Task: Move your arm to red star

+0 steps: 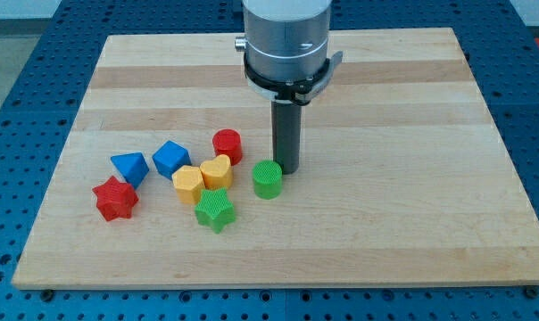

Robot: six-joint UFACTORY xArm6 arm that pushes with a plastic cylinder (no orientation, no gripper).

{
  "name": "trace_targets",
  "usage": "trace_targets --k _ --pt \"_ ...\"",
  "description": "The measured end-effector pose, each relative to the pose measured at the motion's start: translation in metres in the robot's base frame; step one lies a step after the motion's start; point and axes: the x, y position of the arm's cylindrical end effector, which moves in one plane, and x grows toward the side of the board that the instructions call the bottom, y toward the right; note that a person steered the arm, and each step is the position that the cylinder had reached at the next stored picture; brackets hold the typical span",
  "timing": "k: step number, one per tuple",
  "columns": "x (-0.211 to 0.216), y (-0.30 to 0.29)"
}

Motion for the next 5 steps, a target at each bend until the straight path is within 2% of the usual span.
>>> trace_targets --k 1,2,3,4,5 --pt "-0.012 0.0" --pt "-0.063 -0.006" --pt "-0.096 -0.06" --pt "-0.101 -0.141" --pt "-0.095 -0.248"
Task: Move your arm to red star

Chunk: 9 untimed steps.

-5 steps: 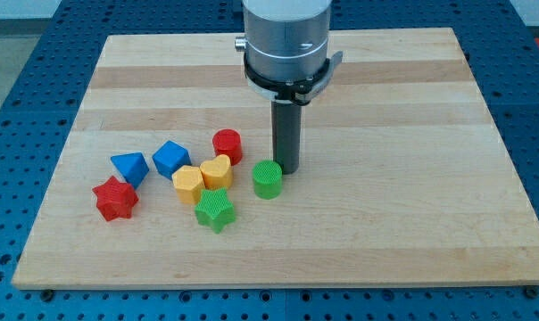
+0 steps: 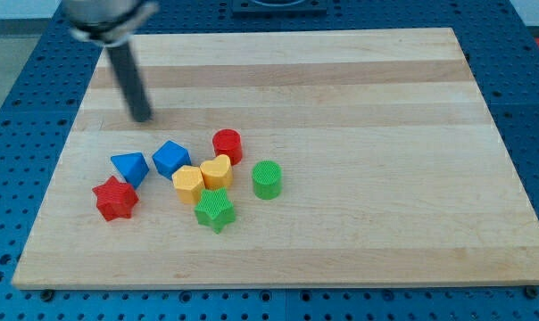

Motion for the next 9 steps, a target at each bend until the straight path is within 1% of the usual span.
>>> trace_targets --k 1,2,3,4,5,7,8,9 --pt "0.003 -0.061" --pt "0.056 -0.061" --pt "0.15 -0.061" --pt "0.171 -0.06" --pt "0.171 -0.06" --pt "0.174 -0.025" --pt "0.189 -0.005" --pt "0.19 0.019"
